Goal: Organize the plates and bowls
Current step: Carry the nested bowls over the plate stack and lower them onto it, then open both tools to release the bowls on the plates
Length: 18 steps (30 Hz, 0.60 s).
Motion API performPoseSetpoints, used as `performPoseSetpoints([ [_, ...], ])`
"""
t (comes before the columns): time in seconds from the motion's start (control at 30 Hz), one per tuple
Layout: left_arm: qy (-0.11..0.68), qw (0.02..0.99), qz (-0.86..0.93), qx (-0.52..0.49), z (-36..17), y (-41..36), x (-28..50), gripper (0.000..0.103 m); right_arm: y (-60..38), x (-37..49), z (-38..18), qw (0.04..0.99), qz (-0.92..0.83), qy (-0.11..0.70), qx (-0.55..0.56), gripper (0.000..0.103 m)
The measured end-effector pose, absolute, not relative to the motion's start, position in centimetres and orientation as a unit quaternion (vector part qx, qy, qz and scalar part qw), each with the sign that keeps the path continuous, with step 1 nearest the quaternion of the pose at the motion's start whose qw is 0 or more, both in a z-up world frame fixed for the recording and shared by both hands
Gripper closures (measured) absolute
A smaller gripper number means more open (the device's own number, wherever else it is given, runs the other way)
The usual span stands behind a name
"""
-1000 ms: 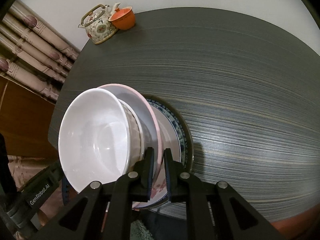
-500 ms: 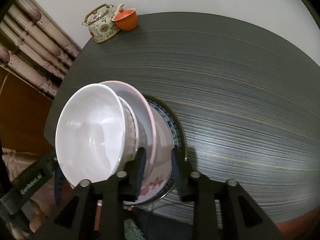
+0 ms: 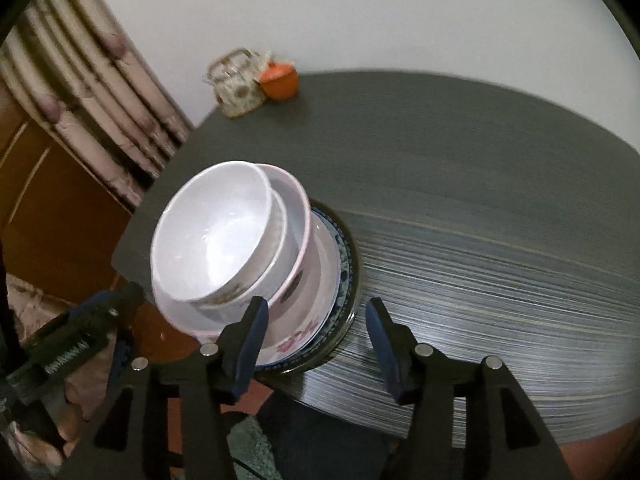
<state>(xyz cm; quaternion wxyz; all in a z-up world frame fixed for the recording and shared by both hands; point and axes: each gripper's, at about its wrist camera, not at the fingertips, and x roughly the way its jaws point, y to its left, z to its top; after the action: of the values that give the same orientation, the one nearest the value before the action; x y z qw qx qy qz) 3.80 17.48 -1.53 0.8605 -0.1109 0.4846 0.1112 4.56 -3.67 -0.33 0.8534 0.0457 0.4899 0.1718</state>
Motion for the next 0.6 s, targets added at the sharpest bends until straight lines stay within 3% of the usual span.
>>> performPoseSetpoints([
  [0.03, 0.484, 0.863, 0.105, -0.102, -1.8, 16.7, 3.3, 0.039, -3.6, 4.0, -0.4, 0.857, 0.171, 0.485, 0.039, 0.040],
  [0.23, 0.476, 0.872, 0.096, -0.058, -2.7, 13.9, 1.4, 0.035, -4.3, 1.5, -1.5, 0.856, 0.163, 0.490, 0.027, 0.033],
  [0.37, 0.458, 0.882, 0.107, -0.040, -2.8, 13.5, 0.7, 0.024, -4.7, 0.3, -2.3, 0.861, 0.153, 0.485, 0.011, 0.022],
  [0.6, 0.427, 0.894, 0.132, -0.020, -2.3, 13.4, 0.1, 0.014, -4.7, -0.3, -2.9, 0.860, 0.149, 0.488, 0.008, 0.022],
])
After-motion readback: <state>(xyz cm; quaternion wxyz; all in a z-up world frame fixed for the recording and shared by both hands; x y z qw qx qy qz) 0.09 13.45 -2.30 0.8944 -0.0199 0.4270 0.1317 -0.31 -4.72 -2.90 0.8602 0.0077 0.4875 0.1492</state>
